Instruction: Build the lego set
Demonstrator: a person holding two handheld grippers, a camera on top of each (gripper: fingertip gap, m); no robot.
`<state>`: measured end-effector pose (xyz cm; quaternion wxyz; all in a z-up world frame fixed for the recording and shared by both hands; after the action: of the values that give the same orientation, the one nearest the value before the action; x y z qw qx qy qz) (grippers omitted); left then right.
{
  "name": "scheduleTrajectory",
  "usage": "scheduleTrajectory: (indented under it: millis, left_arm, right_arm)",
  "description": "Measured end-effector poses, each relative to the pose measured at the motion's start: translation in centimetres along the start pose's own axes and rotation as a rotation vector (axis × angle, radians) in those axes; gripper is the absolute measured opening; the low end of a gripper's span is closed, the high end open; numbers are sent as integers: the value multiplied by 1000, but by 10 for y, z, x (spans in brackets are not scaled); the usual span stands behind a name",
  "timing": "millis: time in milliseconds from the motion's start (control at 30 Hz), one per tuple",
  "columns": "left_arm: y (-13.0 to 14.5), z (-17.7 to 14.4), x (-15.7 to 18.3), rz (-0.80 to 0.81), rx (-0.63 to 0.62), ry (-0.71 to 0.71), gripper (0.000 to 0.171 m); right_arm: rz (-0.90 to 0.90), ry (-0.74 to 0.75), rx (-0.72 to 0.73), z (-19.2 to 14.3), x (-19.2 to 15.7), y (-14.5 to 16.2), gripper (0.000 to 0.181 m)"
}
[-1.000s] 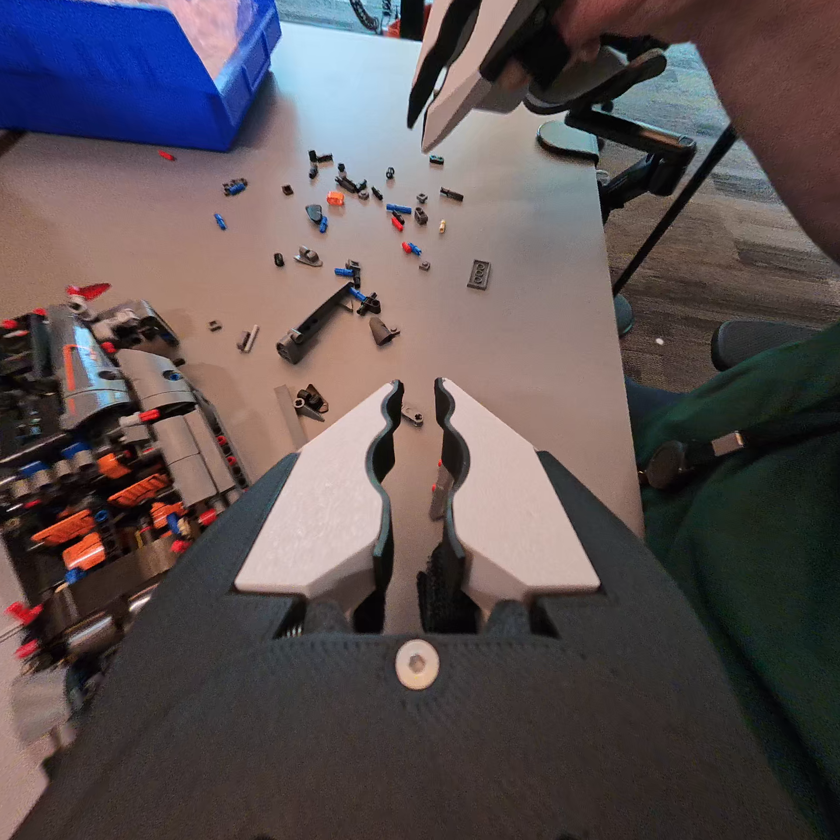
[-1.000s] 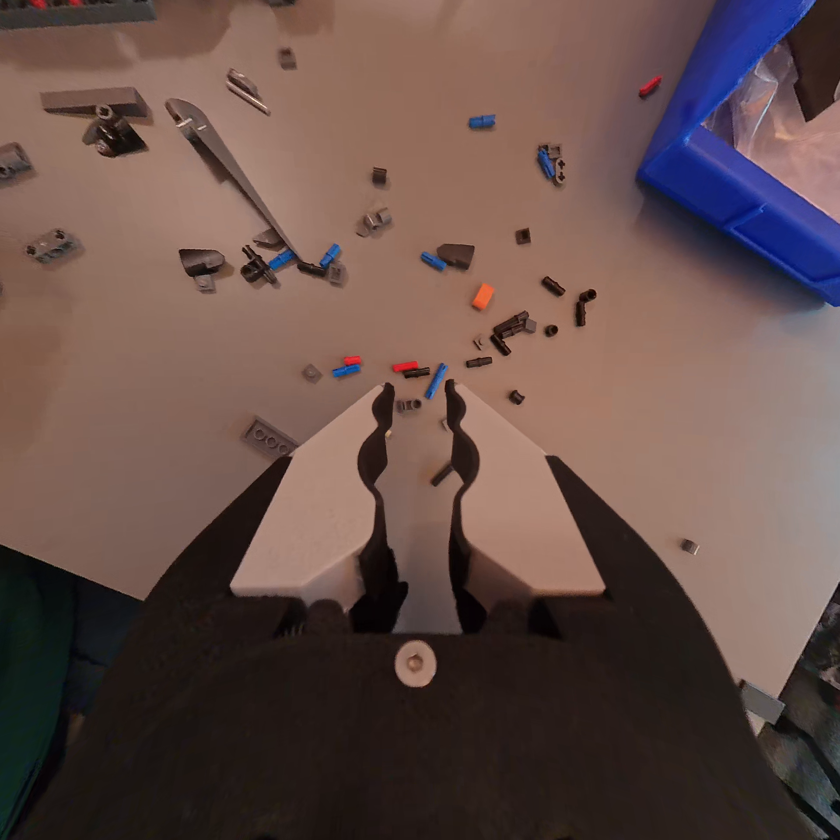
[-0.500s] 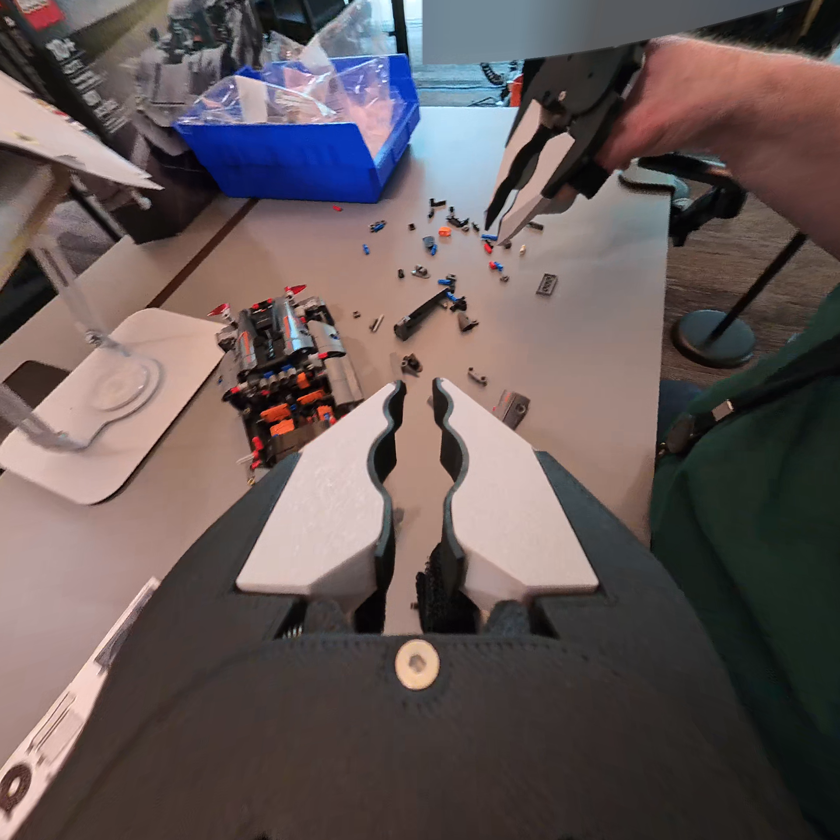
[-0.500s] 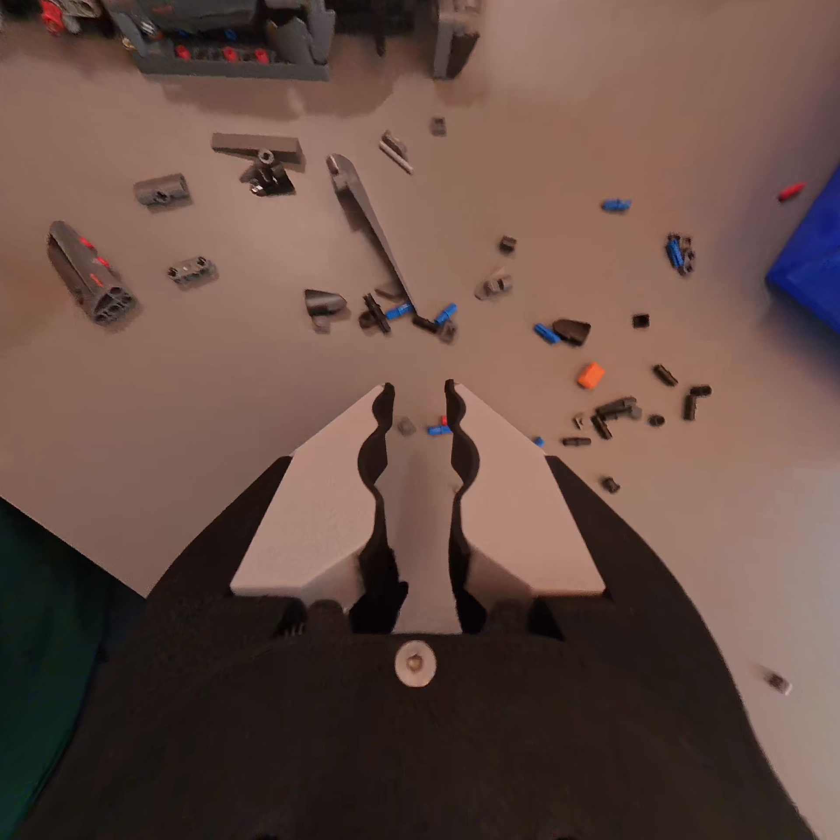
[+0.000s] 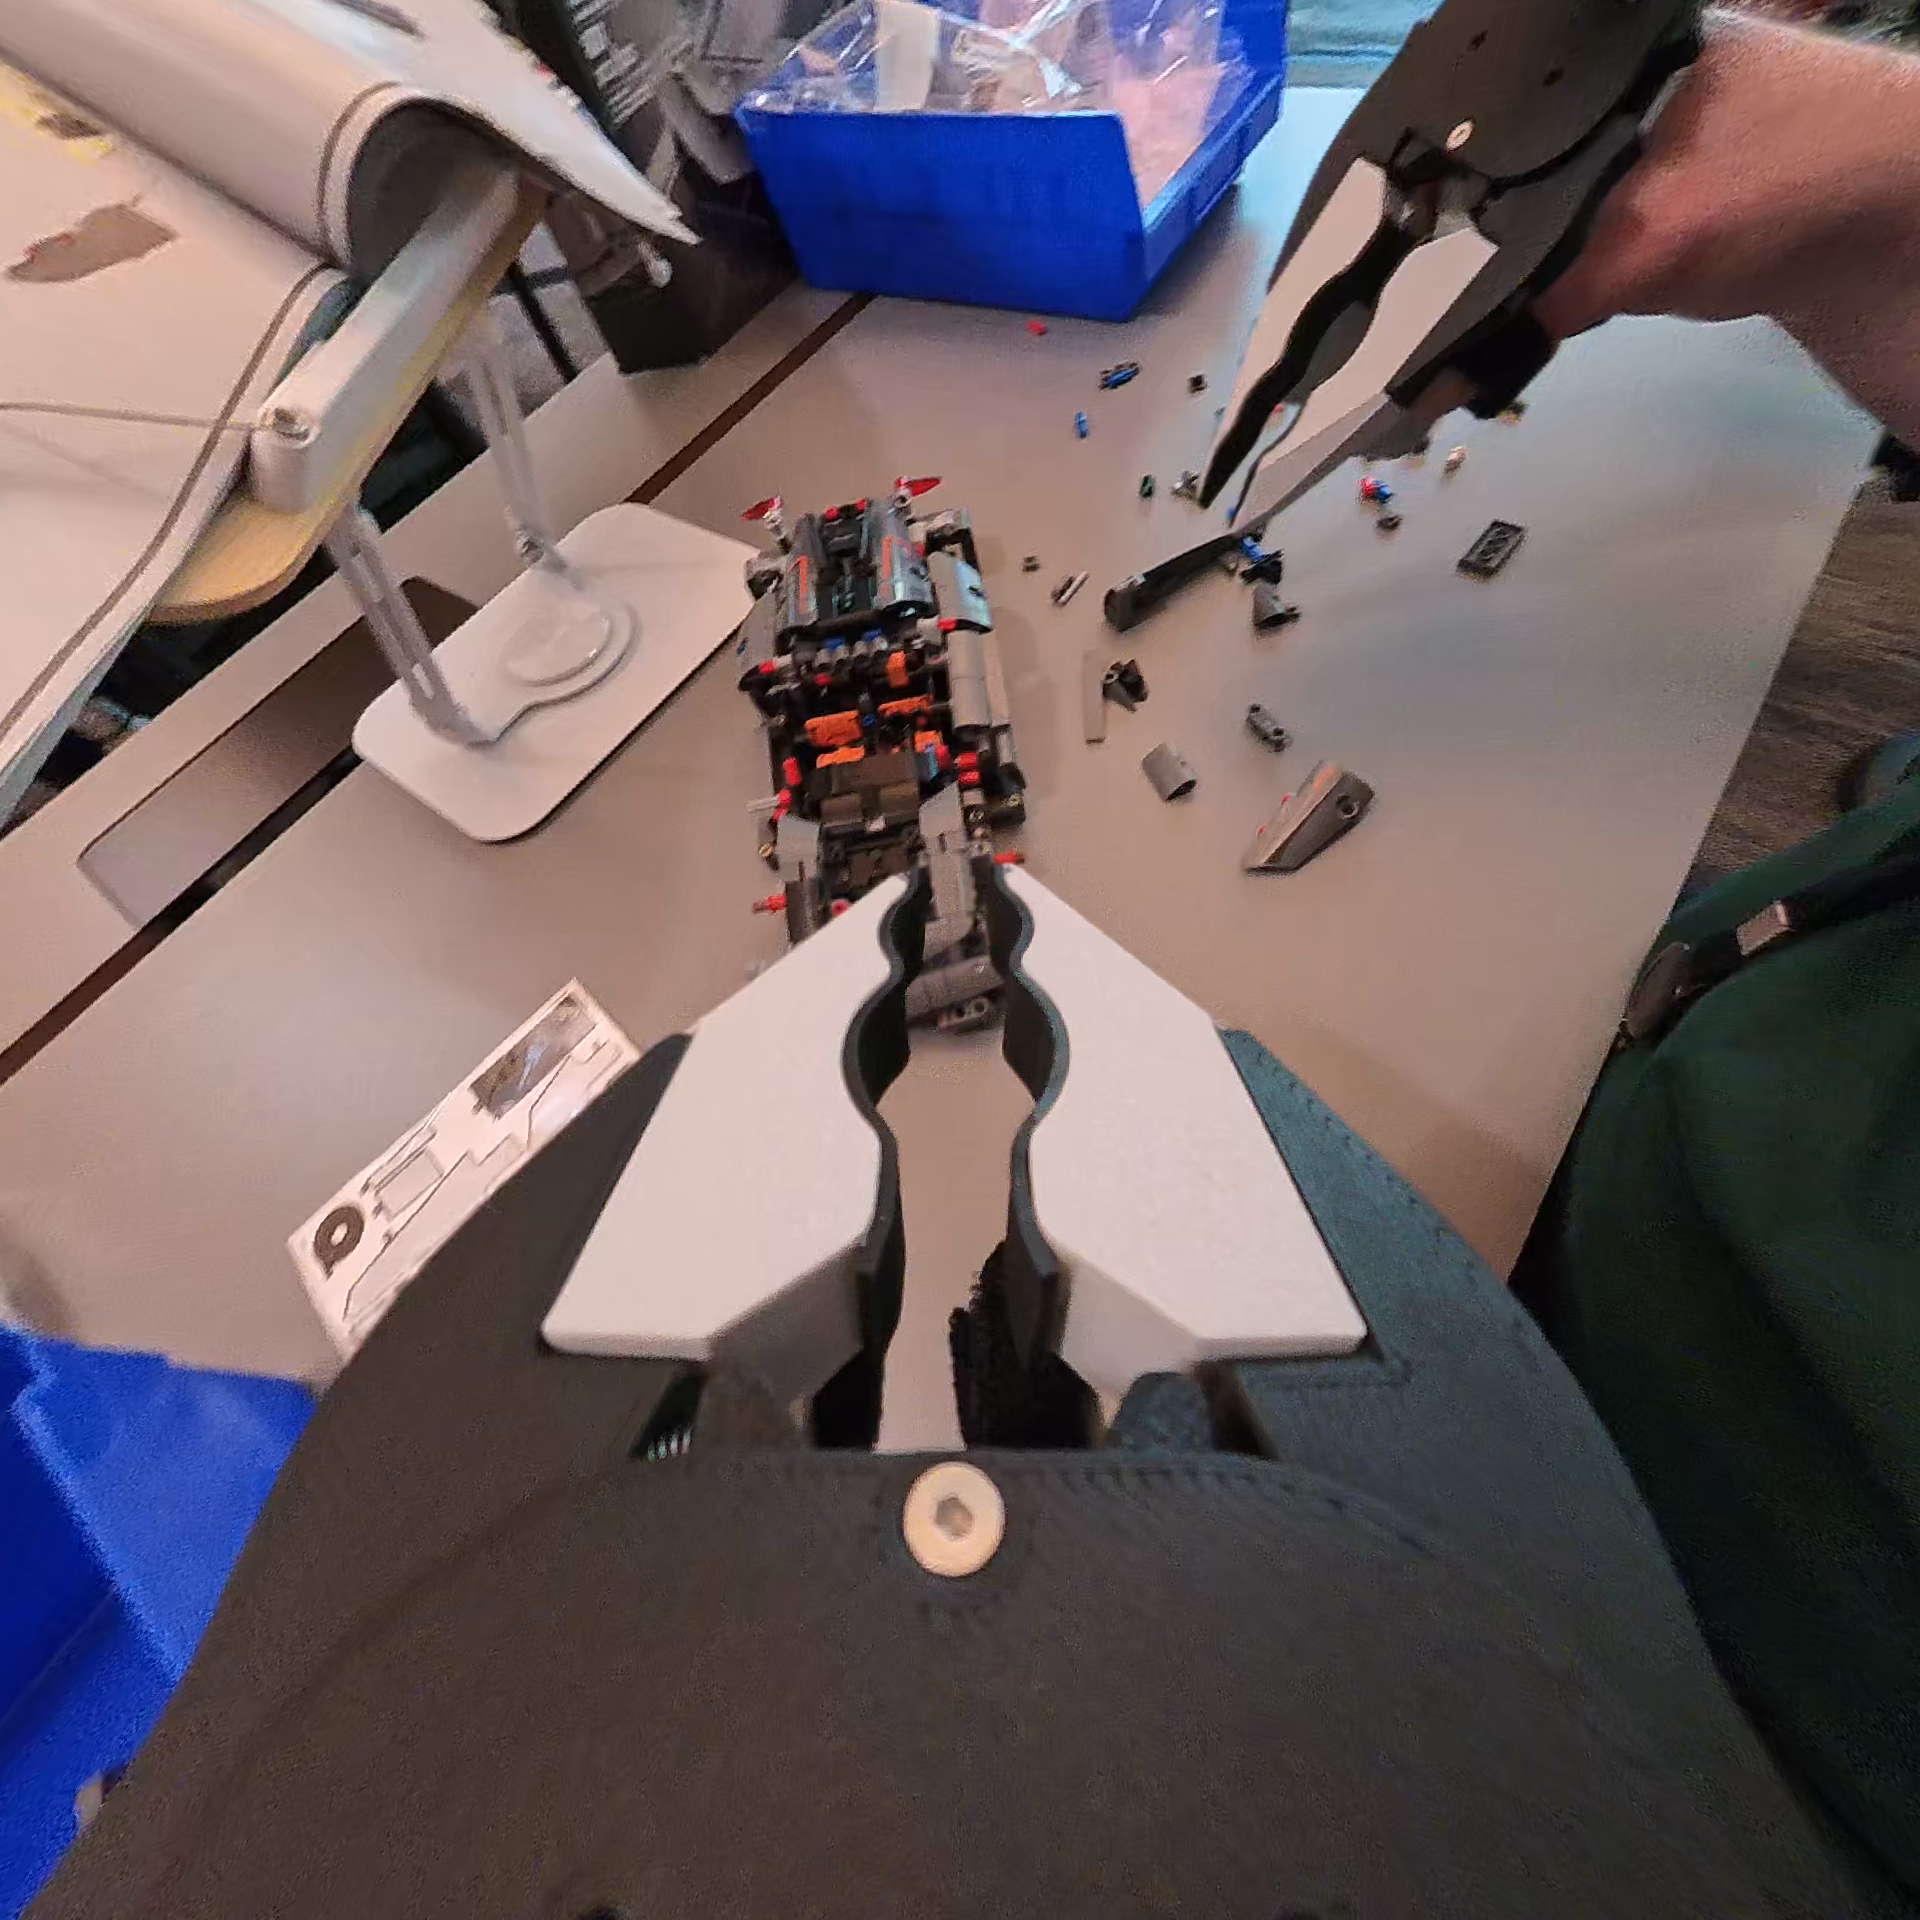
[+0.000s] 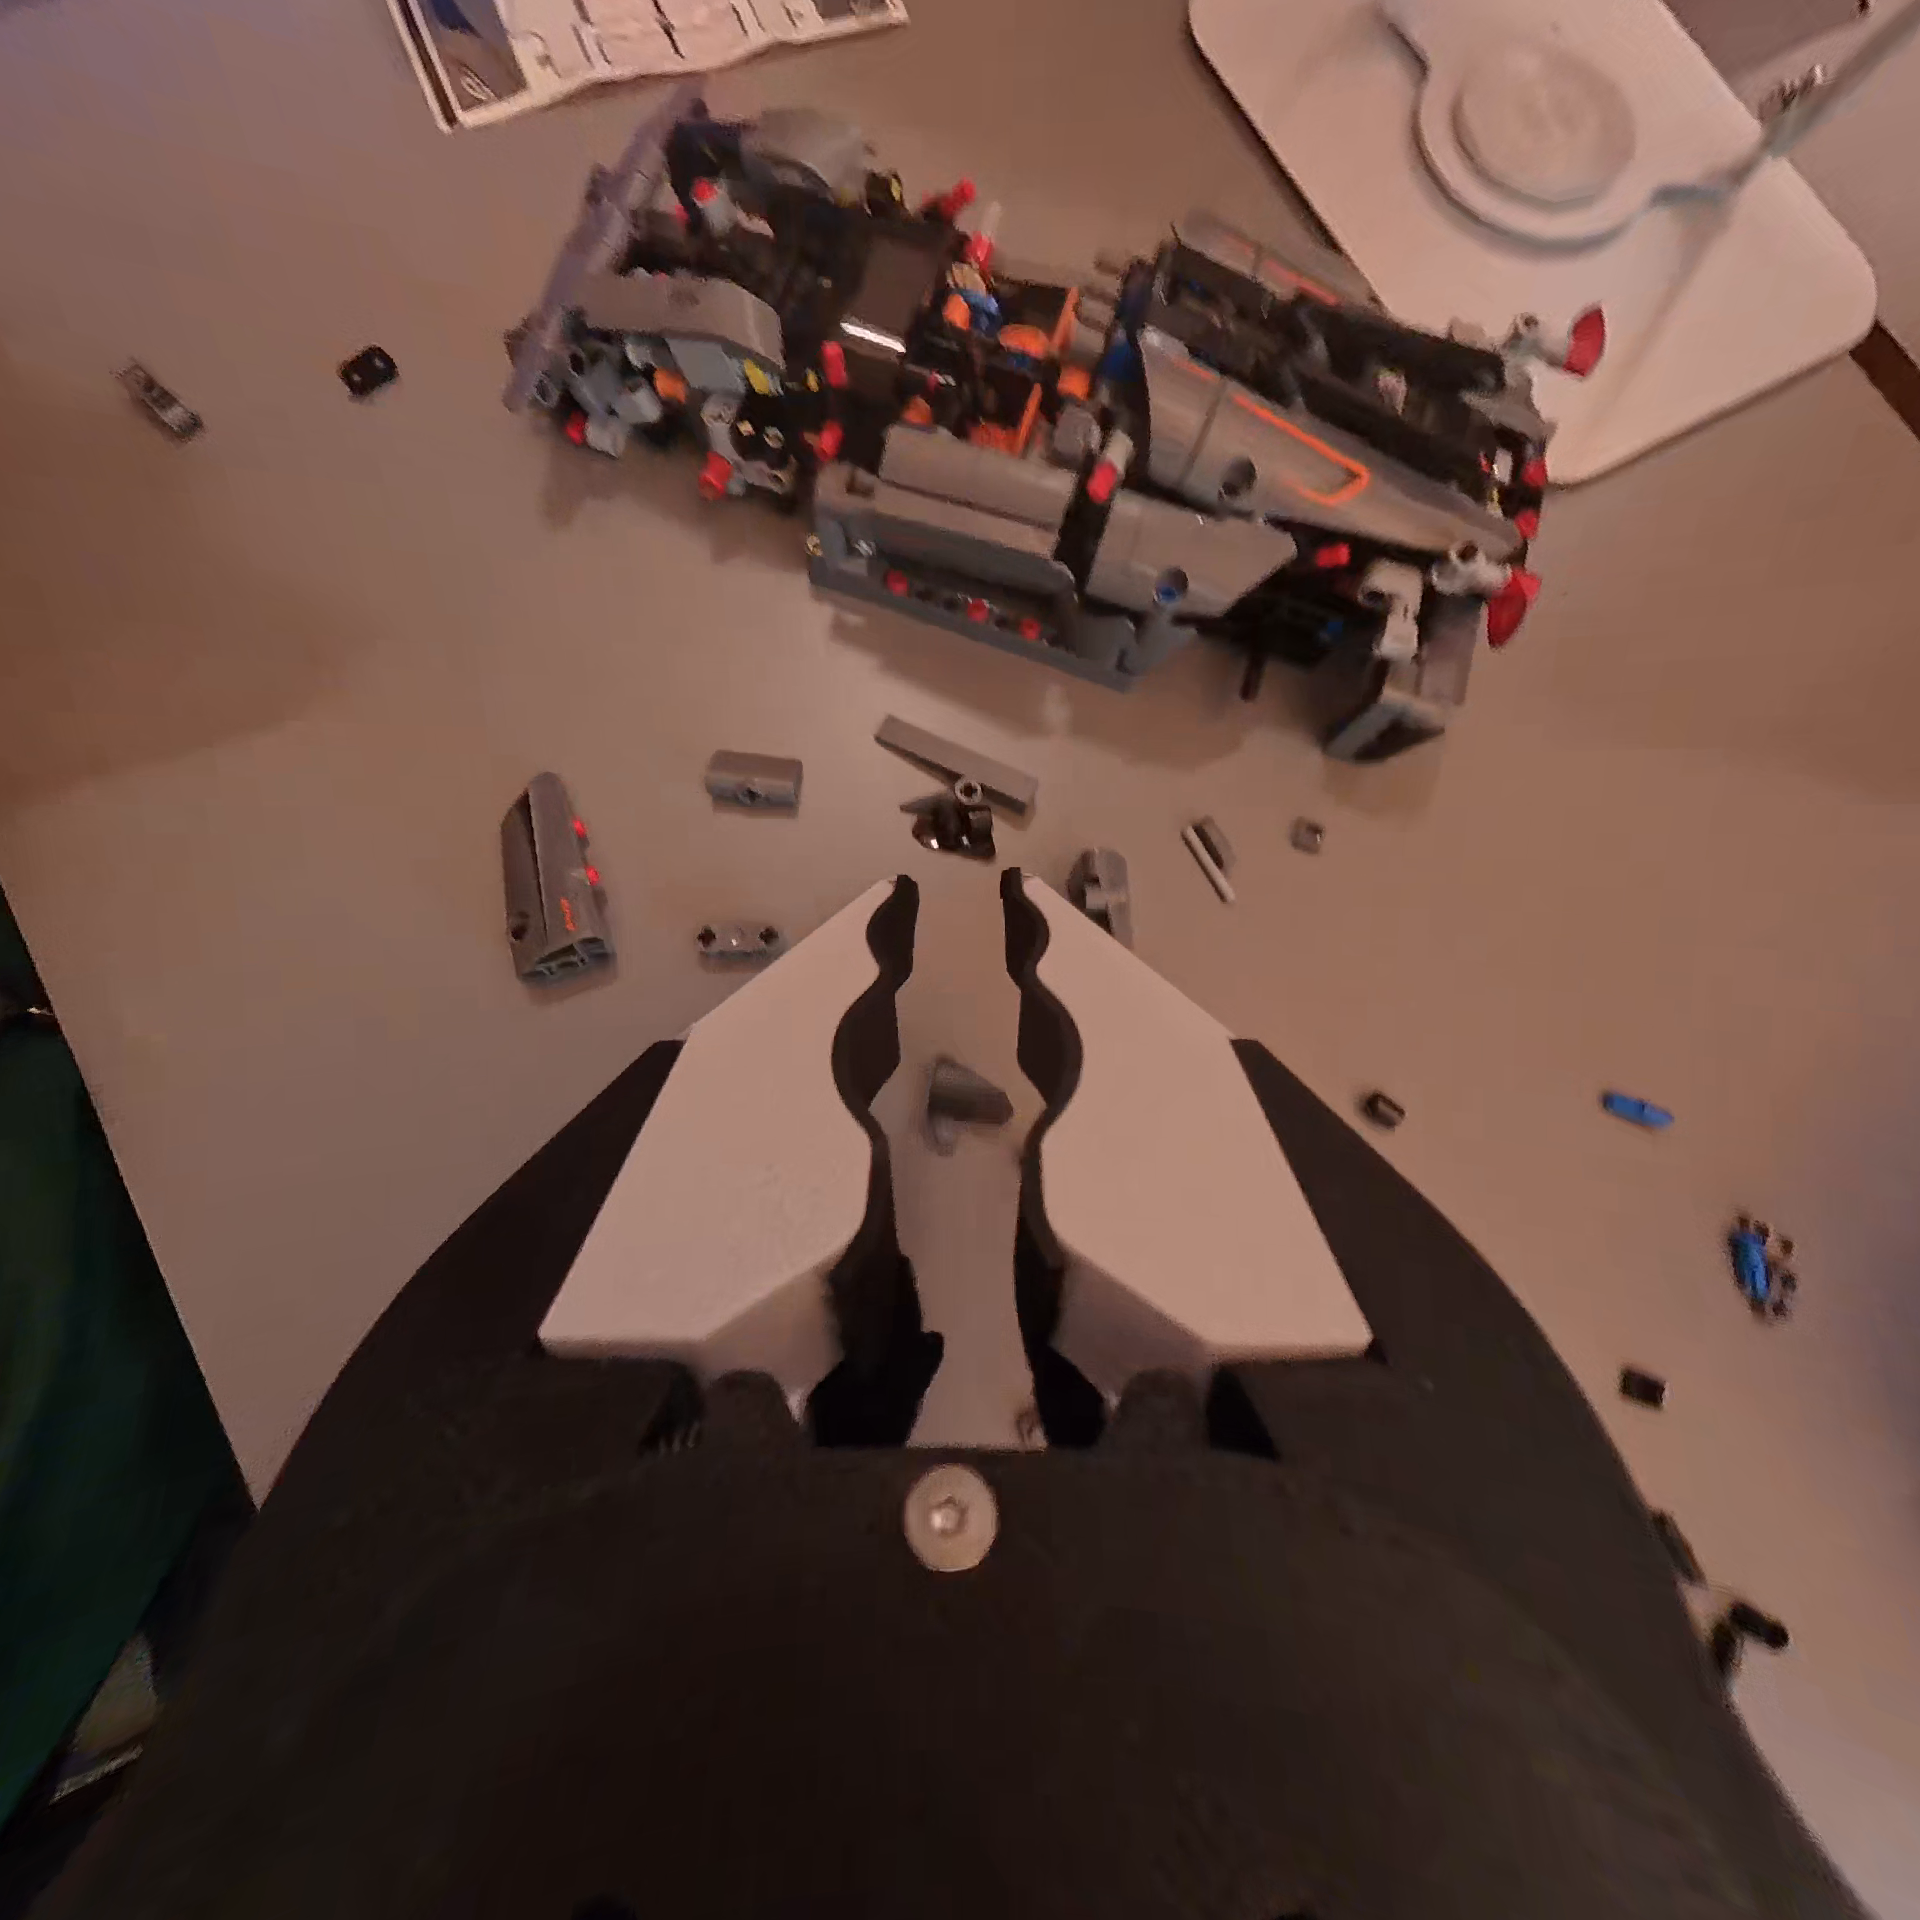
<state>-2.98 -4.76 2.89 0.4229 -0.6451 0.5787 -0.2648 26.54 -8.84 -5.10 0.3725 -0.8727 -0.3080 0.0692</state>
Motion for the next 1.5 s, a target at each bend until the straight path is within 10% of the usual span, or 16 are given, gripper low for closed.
scheduleTrajectory:
  millis: [633,1000,1500]
  left_arm:
    - [40,-111,-53,-143,-130,-437,10]
    - [18,-16,-21,-51,32,-108,8]
    - [30,46,-5,-78,54,97,7]
  right_arm:
    - [-87,-97,246,27,2,-37,9]
    - [352,422,-94,-67,144,40,15]
    - [255,231,-295,35,176,72,24]
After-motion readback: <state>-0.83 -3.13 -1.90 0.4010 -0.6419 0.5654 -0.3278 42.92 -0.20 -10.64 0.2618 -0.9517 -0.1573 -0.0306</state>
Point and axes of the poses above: each gripper's, where its closed fingertips meet, z out along the fingers, y out of its underside, x = y × z across the jaws, the point moved 6 cm from there along -z, back along the fingers, and after that the axes turned 4 degrees about y, right-handed, at the moved point
